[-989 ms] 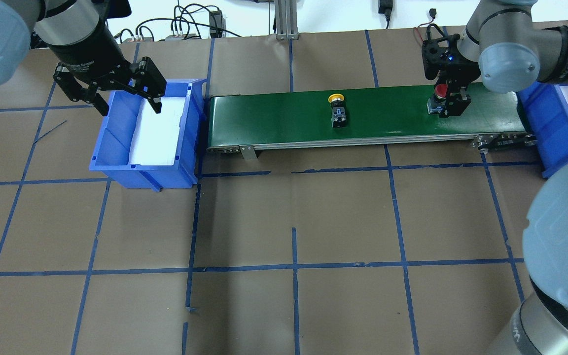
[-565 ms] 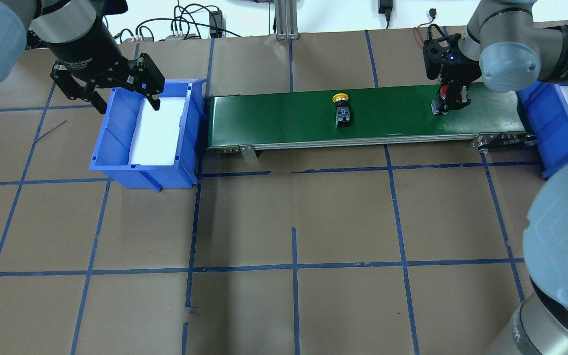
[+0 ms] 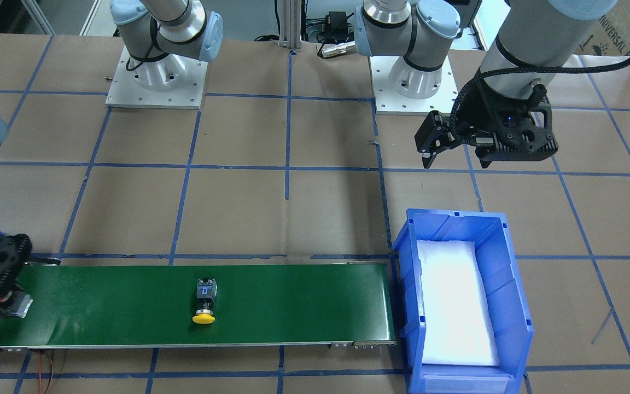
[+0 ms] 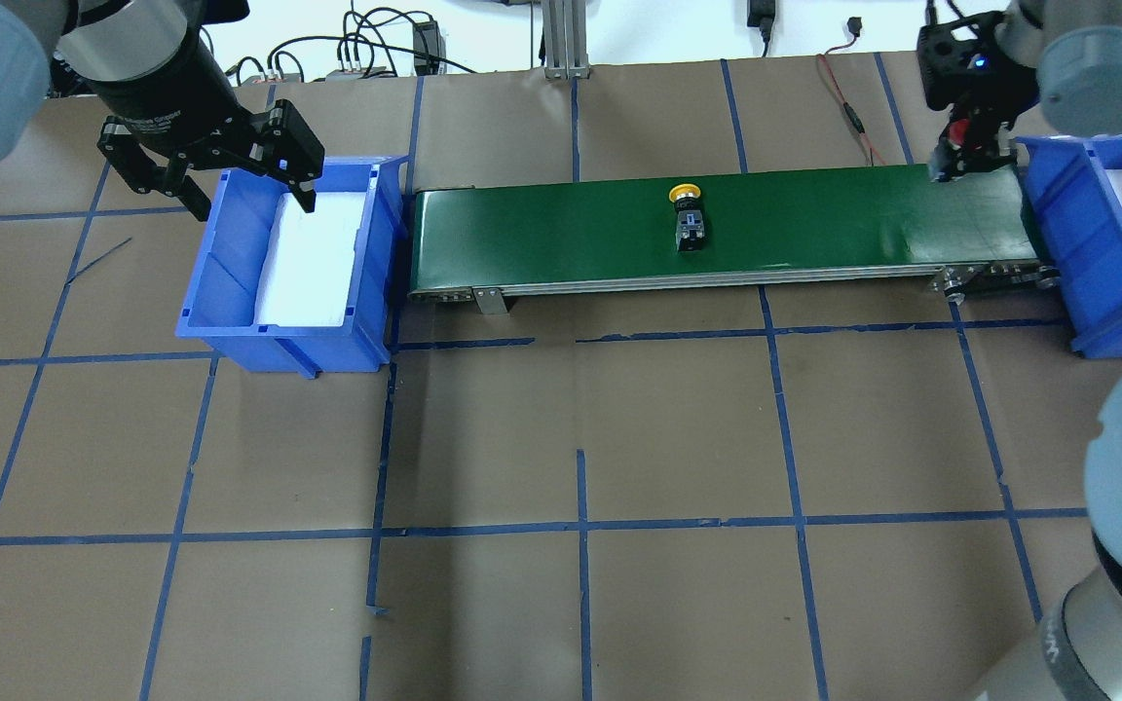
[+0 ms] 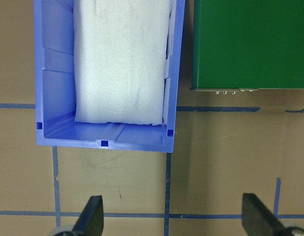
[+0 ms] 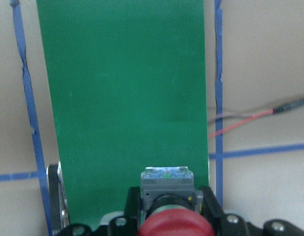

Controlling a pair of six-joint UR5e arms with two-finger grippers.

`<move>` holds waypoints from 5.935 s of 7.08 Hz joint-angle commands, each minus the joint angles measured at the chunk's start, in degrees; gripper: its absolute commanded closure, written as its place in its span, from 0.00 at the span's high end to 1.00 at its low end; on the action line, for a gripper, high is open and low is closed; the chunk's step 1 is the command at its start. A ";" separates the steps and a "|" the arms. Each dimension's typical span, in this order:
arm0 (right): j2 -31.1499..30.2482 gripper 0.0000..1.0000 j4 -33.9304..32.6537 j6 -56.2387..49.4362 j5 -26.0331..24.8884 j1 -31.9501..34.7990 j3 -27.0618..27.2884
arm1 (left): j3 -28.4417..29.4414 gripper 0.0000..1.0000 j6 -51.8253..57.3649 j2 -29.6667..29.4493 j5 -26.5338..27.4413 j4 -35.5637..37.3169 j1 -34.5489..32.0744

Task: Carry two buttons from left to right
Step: 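Carry the red button with the right gripper into the far blue bin, then move the right gripper back over the conveyor toward the yellow button, then lower the right gripper and close it on the yellow button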

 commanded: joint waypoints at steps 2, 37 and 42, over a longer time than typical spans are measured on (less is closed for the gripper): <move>0.21 0.08 6.01 -14.92 1.19 -14.93 -7.60 | 0.05 1.00 0.08 0.10 -0.10 0.22 -0.01; -1.28 0.97 -0.66 82.97 -1.27 7.07 5.74 | -2.68 1.00 0.08 1.95 -0.02 6.55 -0.36; -0.76 0.95 -3.28 88.63 -0.13 11.56 8.38 | -2.76 1.00 0.35 2.21 0.33 6.55 -0.27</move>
